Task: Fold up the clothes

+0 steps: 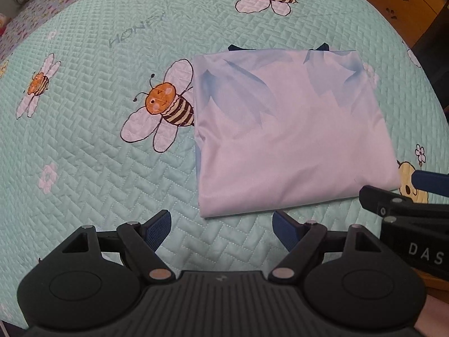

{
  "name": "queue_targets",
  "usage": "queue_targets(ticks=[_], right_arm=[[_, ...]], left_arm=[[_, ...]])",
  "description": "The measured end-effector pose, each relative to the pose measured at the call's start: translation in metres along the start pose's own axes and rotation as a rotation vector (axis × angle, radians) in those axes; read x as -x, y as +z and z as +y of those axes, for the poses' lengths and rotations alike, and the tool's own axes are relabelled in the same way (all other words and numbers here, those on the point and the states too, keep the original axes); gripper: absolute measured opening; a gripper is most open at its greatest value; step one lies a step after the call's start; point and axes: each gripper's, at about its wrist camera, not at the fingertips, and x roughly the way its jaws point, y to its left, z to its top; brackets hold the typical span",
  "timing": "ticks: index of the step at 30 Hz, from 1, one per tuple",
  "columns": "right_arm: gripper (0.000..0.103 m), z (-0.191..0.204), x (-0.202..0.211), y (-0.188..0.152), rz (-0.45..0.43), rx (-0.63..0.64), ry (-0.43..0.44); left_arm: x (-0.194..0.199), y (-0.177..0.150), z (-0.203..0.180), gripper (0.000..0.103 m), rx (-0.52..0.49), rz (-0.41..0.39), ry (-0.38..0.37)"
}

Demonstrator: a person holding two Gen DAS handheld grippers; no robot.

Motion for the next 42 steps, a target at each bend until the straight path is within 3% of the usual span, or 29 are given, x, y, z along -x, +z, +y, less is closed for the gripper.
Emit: queue_targets(ticks=[9, 15, 19, 25, 27, 31, 33, 34, 35, 37, 39, 42], right_arm=[[0.072, 0.018, 0.003, -0.004, -0.011, -0.001, -0.028], [0.072, 0.031, -0.001, -0.007, -0.031, 0.002, -0.062], [0.072, 0.041, -0.002, -0.008, -0.059, 0.014, -0.091], [0.072, 0.081, 0.008, -0.010, -0.248, -0.003, -0.050], [0.072, 0.114, 0.018, -0.017, -0.314, 0.030, -0.018], [0.072, 0.185, 0.041, -0.036, -0.424, 0.091, 0.074], [0.072, 0.221, 0.052, -0.049, -0.459, 0.112, 0.136], [0.072, 0.239, 0.058, -0.056, -0.476, 0.123, 0.168], [0.072, 0.257, 0.064, -0.062, -0.493, 0.134, 0.199], [0.072, 0.293, 0.075, -0.075, -0.527, 0.155, 0.261], [0.072, 0.329, 0.086, -0.088, -0.561, 0.177, 0.324], [0.072, 0.373, 0.091, -0.106, -0.557, 0.192, 0.399]], left_arm=[[0.004, -0.008, 0.017, 0.082, 0.027, -0.011, -0.027], [0.010, -0.016, 0.032, 0.082, 0.020, -0.065, -0.028], [0.022, -0.029, 0.055, 0.082, 0.034, -0.192, -0.016], [0.039, -0.074, 0.126, 0.082, 0.107, -0.406, 0.077], [0.051, -0.096, 0.156, 0.082, 0.137, -0.498, 0.179], [0.083, -0.144, 0.199, 0.083, 0.133, -0.714, 0.599], [0.103, -0.171, 0.220, 0.090, 0.143, -0.800, 0.786], [0.113, -0.185, 0.231, 0.100, 0.160, -0.838, 0.845], [0.123, -0.199, 0.242, 0.103, 0.180, -0.874, 0.896], [0.143, -0.225, 0.264, 0.103, 0.224, -0.925, 0.963], [0.158, -0.242, 0.292, 0.103, 0.277, -0.904, 0.864], [0.162, -0.262, 0.340, 0.103, 0.373, -0.848, 0.615]])
